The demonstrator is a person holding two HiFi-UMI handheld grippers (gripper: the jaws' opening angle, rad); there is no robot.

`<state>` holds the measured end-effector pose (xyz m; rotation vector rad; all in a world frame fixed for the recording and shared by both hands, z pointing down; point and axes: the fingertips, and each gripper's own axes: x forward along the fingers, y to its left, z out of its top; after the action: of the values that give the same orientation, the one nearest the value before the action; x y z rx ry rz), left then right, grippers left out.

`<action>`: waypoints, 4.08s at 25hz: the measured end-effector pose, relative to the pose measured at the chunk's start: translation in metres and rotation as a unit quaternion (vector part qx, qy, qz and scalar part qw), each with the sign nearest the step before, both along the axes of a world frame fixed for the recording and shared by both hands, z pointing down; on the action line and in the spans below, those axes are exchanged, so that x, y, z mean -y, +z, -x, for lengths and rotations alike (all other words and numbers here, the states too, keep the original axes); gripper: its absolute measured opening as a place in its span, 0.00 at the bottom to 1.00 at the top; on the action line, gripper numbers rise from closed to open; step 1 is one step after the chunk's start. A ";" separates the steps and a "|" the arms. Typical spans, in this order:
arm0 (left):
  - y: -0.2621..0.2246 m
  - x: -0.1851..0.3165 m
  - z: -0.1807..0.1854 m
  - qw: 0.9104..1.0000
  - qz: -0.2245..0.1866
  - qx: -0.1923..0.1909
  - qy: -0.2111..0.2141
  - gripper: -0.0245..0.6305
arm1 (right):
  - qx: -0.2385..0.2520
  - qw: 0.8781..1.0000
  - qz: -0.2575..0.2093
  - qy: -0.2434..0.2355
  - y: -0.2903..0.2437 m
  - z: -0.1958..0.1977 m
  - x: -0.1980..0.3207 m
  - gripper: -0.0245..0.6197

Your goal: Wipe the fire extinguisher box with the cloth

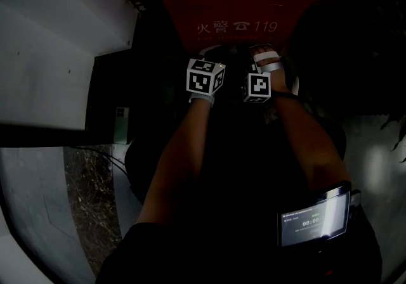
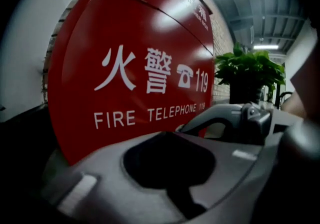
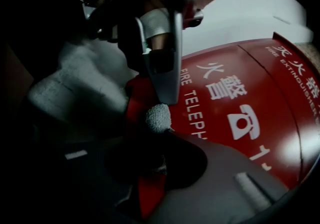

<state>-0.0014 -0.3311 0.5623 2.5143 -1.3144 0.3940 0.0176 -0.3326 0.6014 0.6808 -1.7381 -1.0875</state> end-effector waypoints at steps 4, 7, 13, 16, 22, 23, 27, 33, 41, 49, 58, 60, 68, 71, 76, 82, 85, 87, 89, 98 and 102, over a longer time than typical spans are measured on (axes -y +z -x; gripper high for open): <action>0.012 0.002 0.002 1.000 0.021 0.013 0.002 0.04 | -0.028 0.999 0.035 0.001 0.027 0.000 -0.001 0.14; 0.023 0.000 -0.001 0.999 0.042 0.019 0.011 0.04 | -0.047 0.997 0.066 0.007 0.050 -0.002 -0.002 0.14; 0.028 0.003 0.003 0.998 0.058 0.026 0.006 0.04 | -0.083 0.991 0.101 0.009 0.073 -0.005 -0.007 0.14; 0.003 0.003 0.007 0.999 0.029 0.032 -0.001 0.04 | -0.058 0.996 0.073 -0.002 0.050 0.008 -0.012 0.14; -0.128 -0.008 0.004 0.992 -0.120 0.013 0.017 0.04 | 0.061 0.998 -0.021 0.002 -0.066 0.012 -0.022 0.14; -0.153 -0.010 0.006 0.989 -0.145 0.005 0.015 0.04 | 0.083 0.995 -0.047 0.001 -0.097 0.011 -0.025 0.14; -0.242 -0.018 0.013 0.976 -0.217 -0.022 0.020 0.04 | 0.146 0.980 -0.133 0.007 -0.220 0.007 -0.028 0.14; -0.319 -0.029 0.024 0.959 -0.279 -0.040 0.021 0.04 | 0.169 0.957 -0.238 0.001 -0.376 0.007 -0.023 0.14; -0.335 -0.040 0.036 0.951 -0.300 -0.068 0.015 0.04 | 0.140 0.948 -0.287 0.006 -0.432 0.015 -0.004 0.14; -0.288 -0.023 0.045 0.960 -0.269 -0.080 0.000 0.04 | 0.133 0.963 -0.235 0.014 -0.362 0.022 0.000 0.13; -0.199 -0.018 0.055 0.975 -0.216 -0.042 -0.032 0.04 | 0.121 0.981 -0.150 0.011 -0.247 0.032 -0.002 0.13; -0.180 -0.013 0.058 0.978 -0.199 -0.047 -0.042 0.04 | 0.111 0.986 -0.125 0.010 -0.214 0.035 -0.002 0.13; -0.090 -0.001 0.047 0.988 -0.130 0.018 -0.081 0.04 | 0.070 0.994 -0.086 -0.014 -0.120 0.041 -0.003 0.14; -0.067 0.001 0.043 0.992 -0.094 0.021 -0.077 0.04 | 0.076 0.995 -0.062 -0.014 -0.093 0.042 -0.002 0.14; -0.030 0.002 0.040 0.996 -0.036 0.024 -0.079 0.04 | 0.049 0.998 -0.020 -0.016 -0.039 0.042 -0.002 0.14; 0.015 0.004 0.045 0.995 0.026 0.036 -0.089 0.04 | 0.029 0.999 0.002 -0.020 -0.007 0.047 -0.003 0.14; 0.033 0.003 0.041 0.994 0.047 0.059 -0.075 0.04 | 0.021 0.999 0.034 -0.016 0.013 0.045 -0.005 0.14; 0.044 0.002 0.037 0.994 0.064 0.066 -0.065 0.04 | 0.015 0.998 0.058 -0.012 0.026 0.044 -0.005 0.13; 0.052 0.002 0.035 0.993 0.079 0.066 -0.057 0.04 | 0.009 0.997 0.074 -0.009 0.037 0.043 -0.005 0.13; 0.059 -0.003 0.029 0.993 0.095 0.061 -0.035 0.04 | 0.031 0.989 0.145 0.011 0.049 0.041 -0.007 0.14; 0.021 -0.002 0.030 0.997 0.049 0.039 -0.046 0.04 | 0.057 0.992 0.114 0.014 0.012 0.043 -0.012 0.14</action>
<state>-0.0313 -0.3286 0.5836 2.3694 -1.3990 0.5282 -0.0254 -0.3206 0.6134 0.6329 -1.9098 -0.8281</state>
